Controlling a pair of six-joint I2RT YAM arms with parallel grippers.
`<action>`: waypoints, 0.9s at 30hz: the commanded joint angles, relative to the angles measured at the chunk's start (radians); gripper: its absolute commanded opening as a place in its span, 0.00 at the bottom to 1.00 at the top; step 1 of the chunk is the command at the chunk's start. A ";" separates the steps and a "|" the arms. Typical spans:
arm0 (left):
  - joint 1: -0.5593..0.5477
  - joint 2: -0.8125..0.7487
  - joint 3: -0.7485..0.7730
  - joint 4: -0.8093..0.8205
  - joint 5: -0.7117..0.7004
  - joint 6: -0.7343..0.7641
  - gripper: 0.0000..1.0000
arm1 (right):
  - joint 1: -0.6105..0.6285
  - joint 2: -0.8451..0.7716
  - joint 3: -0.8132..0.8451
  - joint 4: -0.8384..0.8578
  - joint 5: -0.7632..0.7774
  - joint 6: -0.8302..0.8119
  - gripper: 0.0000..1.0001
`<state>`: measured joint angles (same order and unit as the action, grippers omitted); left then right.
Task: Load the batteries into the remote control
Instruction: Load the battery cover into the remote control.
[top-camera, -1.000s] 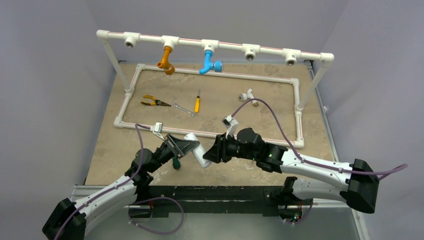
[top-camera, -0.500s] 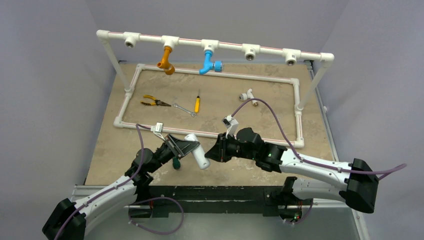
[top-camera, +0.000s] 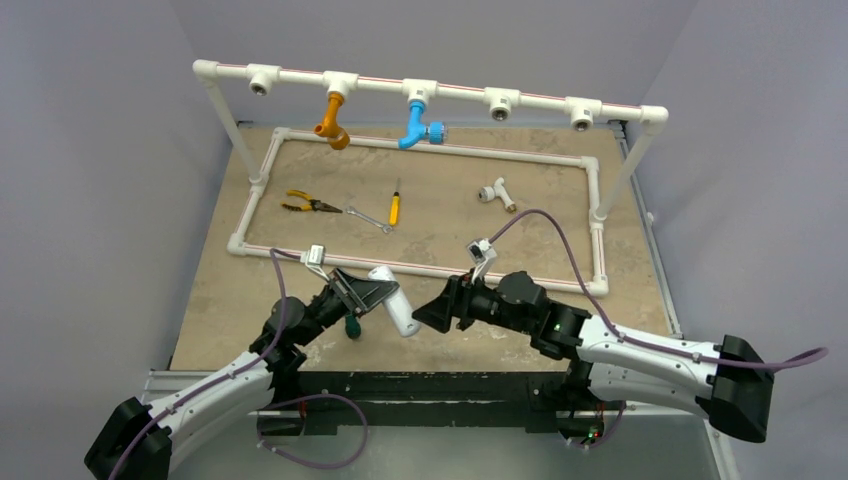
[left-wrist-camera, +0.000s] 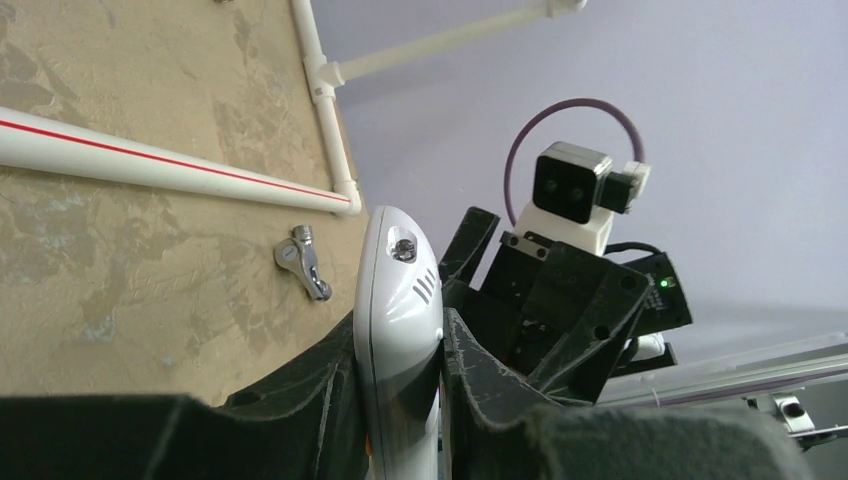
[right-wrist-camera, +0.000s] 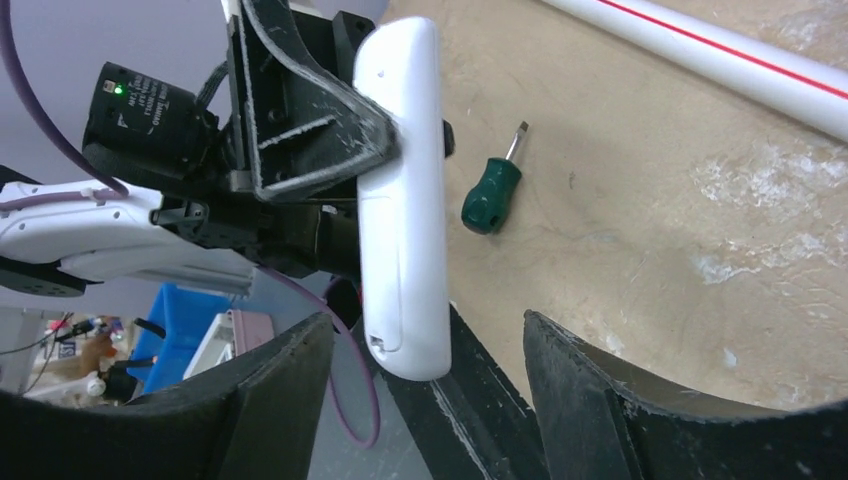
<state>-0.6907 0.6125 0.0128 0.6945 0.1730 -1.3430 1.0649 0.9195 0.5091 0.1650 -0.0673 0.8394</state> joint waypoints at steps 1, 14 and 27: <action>-0.005 -0.009 -0.012 0.122 -0.041 -0.058 0.00 | 0.000 0.004 -0.126 0.333 0.006 0.123 0.70; -0.006 0.008 -0.007 0.124 -0.049 -0.071 0.00 | 0.000 0.193 -0.227 0.835 -0.042 0.238 0.74; -0.006 0.020 -0.005 0.131 -0.042 -0.065 0.00 | 0.000 0.288 -0.171 0.813 -0.102 0.252 0.54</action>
<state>-0.6907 0.6327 0.0128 0.7399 0.1326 -1.3964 1.0649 1.1805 0.2863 0.9222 -0.1280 1.0790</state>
